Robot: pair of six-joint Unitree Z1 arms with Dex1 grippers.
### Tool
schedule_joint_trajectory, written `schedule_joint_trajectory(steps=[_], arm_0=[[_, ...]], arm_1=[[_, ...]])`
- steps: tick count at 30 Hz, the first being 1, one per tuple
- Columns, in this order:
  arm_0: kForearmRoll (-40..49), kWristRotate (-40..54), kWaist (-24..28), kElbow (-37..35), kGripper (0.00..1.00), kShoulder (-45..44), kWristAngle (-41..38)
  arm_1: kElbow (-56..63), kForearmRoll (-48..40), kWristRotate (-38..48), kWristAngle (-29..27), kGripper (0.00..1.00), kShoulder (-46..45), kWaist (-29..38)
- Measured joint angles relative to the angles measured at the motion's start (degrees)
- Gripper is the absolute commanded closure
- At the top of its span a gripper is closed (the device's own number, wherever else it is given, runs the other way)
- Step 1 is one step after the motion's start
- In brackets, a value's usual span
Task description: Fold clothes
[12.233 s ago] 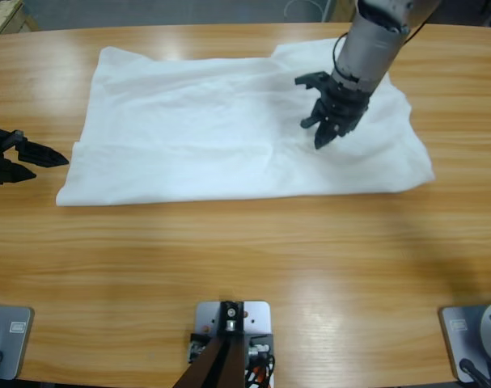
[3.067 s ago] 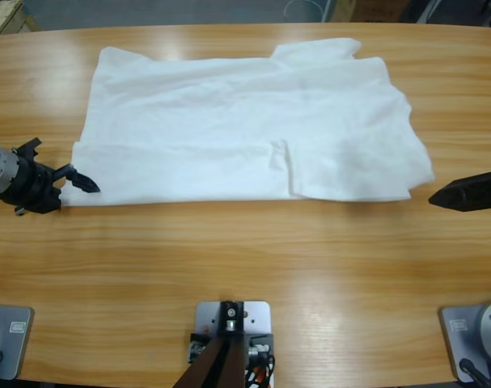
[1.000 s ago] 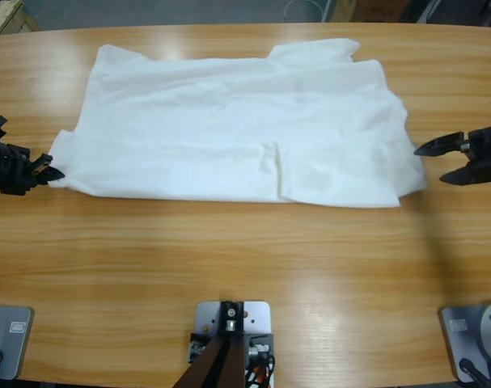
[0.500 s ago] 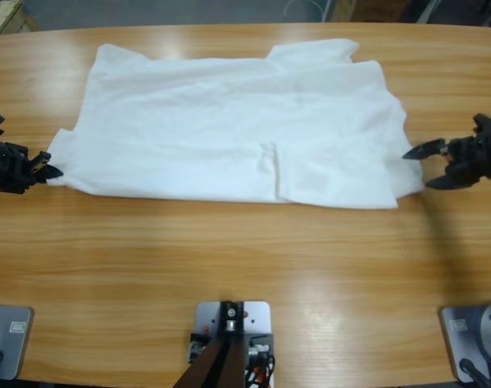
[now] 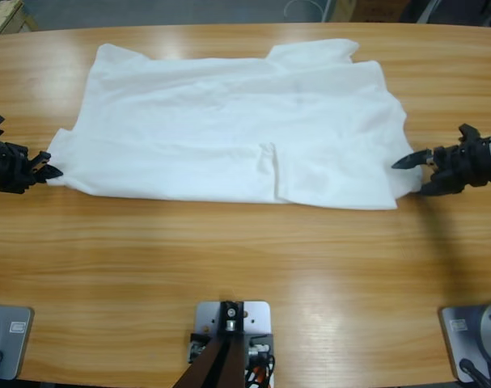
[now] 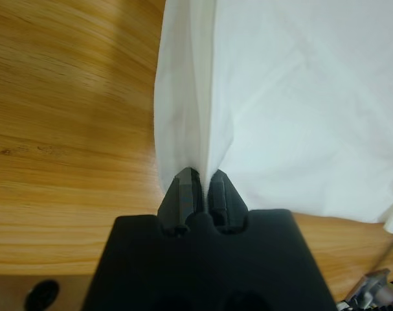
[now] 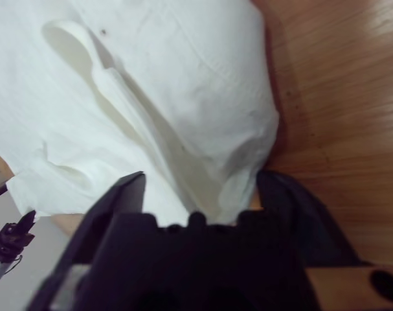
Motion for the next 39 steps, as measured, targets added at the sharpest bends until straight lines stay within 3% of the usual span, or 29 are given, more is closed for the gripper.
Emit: schedule_joint_trajectory(steps=[18,29,39], arm_0=[[0.0,-0.1,0.6,1.0,1.0,-0.1,0.0],[0.2,-4.5,0.6,4.1,1.0,-4.2,-0.6],[5.6,-7.5,0.6,4.4,1.0,-8.8,-1.1]], arm_1=[[6.3,-6.1,2.4,1.3,1.0,-0.6,0.1],[7.4,-0.8,4.7,1.3,1.0,-6.6,0.1],[7.4,4.6,7.1,2.0,1.0,-10.2,0.1]])
